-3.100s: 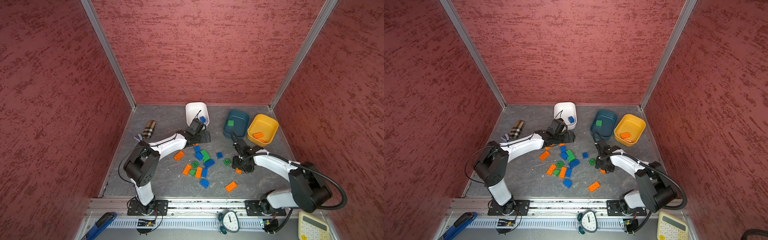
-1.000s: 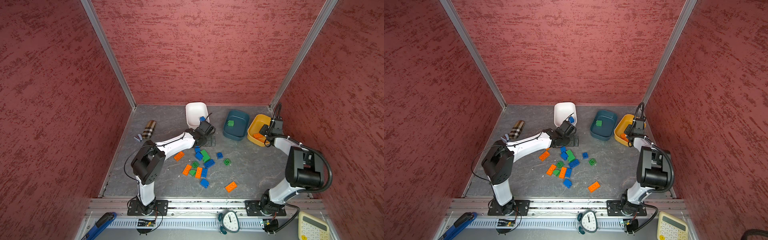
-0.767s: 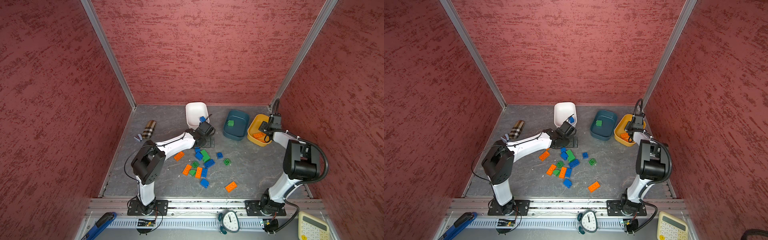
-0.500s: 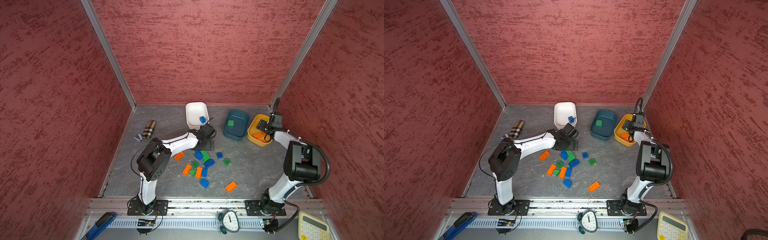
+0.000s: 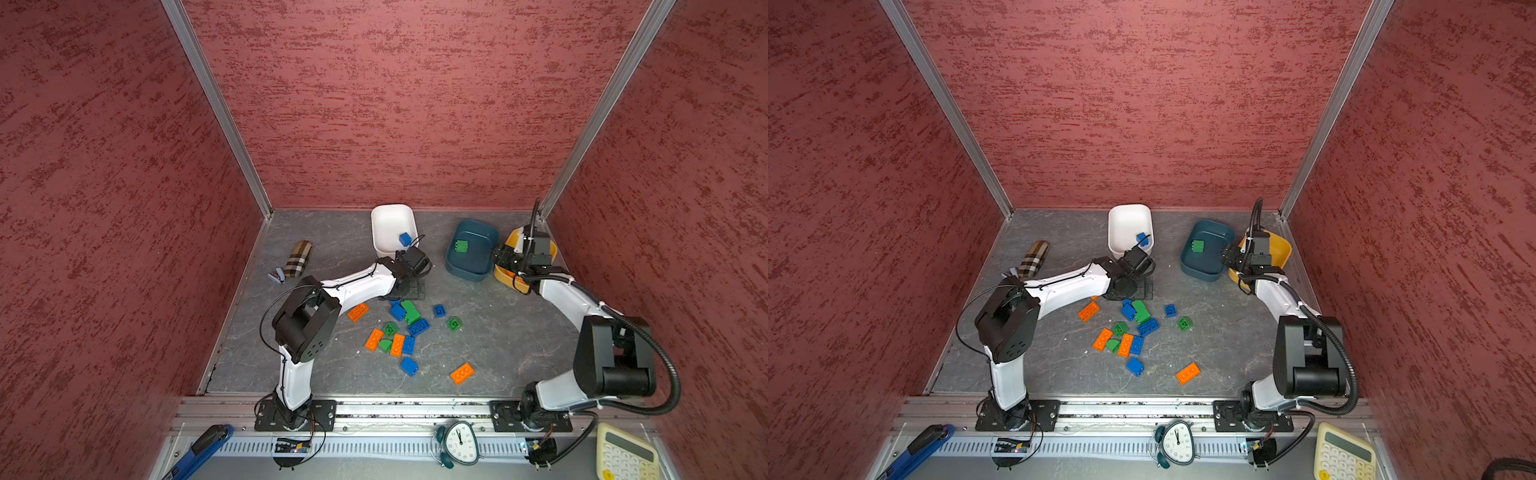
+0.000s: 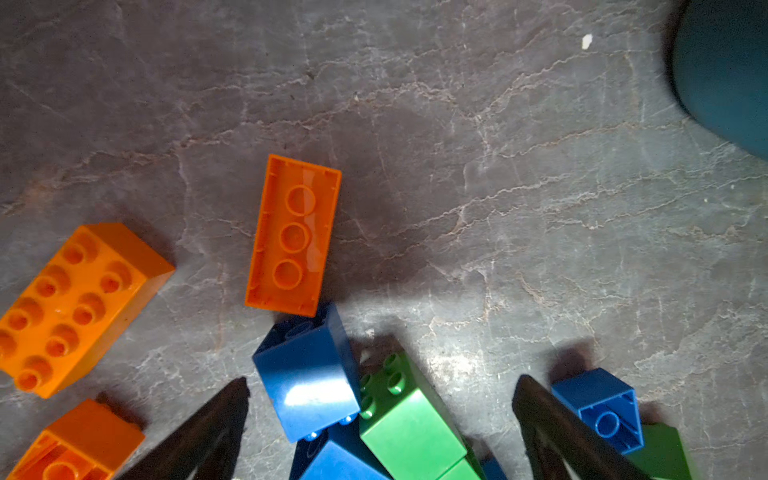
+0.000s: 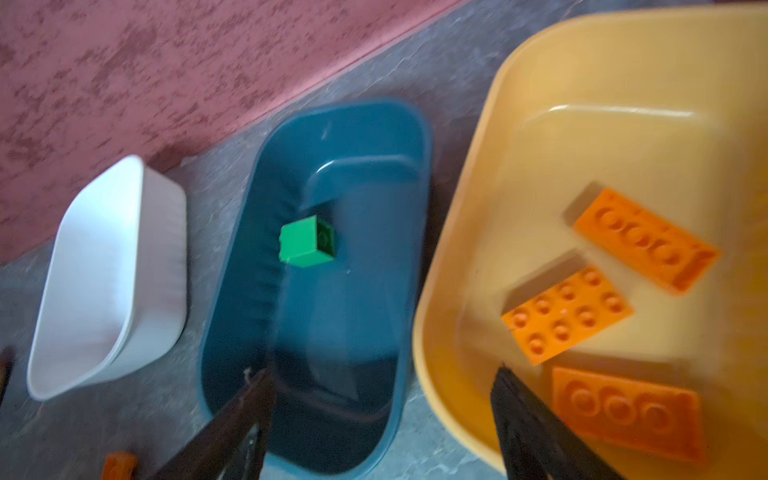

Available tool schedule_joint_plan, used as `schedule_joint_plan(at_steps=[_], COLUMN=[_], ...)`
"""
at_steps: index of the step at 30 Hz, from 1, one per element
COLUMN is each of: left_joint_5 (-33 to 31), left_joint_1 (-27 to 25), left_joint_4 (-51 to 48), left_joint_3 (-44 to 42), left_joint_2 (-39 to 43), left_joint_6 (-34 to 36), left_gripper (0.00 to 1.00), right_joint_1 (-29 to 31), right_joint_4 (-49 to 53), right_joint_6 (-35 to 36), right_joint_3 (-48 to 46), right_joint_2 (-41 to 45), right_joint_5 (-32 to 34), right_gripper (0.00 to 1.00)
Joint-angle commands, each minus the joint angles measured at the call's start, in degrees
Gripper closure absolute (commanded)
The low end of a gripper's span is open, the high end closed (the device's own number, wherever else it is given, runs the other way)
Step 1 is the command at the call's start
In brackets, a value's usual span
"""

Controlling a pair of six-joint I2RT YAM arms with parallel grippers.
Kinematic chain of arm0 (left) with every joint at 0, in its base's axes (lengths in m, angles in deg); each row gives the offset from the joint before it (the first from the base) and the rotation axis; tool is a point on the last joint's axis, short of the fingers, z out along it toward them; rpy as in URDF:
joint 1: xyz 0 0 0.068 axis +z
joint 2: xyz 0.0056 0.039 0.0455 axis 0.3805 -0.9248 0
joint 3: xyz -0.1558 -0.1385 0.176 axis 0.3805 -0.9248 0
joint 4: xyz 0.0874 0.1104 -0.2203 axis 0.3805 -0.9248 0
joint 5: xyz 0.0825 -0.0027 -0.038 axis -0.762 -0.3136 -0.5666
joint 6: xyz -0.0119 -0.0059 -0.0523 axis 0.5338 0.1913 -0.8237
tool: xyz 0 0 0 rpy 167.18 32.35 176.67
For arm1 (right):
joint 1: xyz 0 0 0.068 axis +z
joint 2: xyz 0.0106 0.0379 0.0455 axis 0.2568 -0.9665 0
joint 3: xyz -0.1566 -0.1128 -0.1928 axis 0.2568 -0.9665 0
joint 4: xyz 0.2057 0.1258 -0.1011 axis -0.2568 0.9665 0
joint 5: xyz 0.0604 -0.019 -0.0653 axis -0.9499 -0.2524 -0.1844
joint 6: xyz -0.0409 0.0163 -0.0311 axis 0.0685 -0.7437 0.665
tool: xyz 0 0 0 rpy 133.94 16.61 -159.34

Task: Sort the legos into containers by color
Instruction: 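Move the right gripper back to the pile over a green sloped brick, then grasp the green sloped brick and carry it over the teal tub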

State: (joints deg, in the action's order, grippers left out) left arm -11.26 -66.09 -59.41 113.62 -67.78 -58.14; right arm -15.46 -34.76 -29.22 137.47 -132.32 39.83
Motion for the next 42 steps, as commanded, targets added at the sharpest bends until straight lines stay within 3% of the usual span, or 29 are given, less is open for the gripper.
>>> schedule_joint_plan(at_steps=[1,11,15,21,27,35,42], left_joint_5=[-1.46,1.15,0.73,0.60,-1.13,-1.80,-1.40], left_joint_1=[0.27,0.99,0.91,0.61,0.55,0.49,0.19], left_joint_4=[-0.58,2.57,2.37,2.78,2.12,2.93,4.60], left_joint_3=[-0.39,-1.71,-2.14,-3.29,-4.20,-5.76,-6.28], left_joint_2=[2.96,3.60,4.17,5.60,6.95,7.47,7.38], left_joint_6=[-1.84,-3.80,-3.87,-4.75,-5.54,-6.24,-5.90], left_gripper=[0.01,0.01,0.01,0.01,0.00,0.01,0.01], right_joint_1=[3.27,11.02,14.23,18.77,24.71,30.80,34.90], right_joint_4=[3.00,13.45,19.06,19.58,19.84,22.37,26.21], right_joint_6=[-0.92,0.58,2.39,0.70,0.00,0.36,-1.31], right_joint_3=[-1.40,-4.00,-5.44,-8.29,-8.47,-7.10,-5.66], right_joint_2=[1.83,4.52,4.55,4.71,2.44,-2.40,-3.92], right_joint_5=[-1.96,-7.77,-7.25,-9.45,-0.59,4.17,10.40], right_gripper=[0.17,0.16,0.16,0.16,0.18,0.21,0.37])
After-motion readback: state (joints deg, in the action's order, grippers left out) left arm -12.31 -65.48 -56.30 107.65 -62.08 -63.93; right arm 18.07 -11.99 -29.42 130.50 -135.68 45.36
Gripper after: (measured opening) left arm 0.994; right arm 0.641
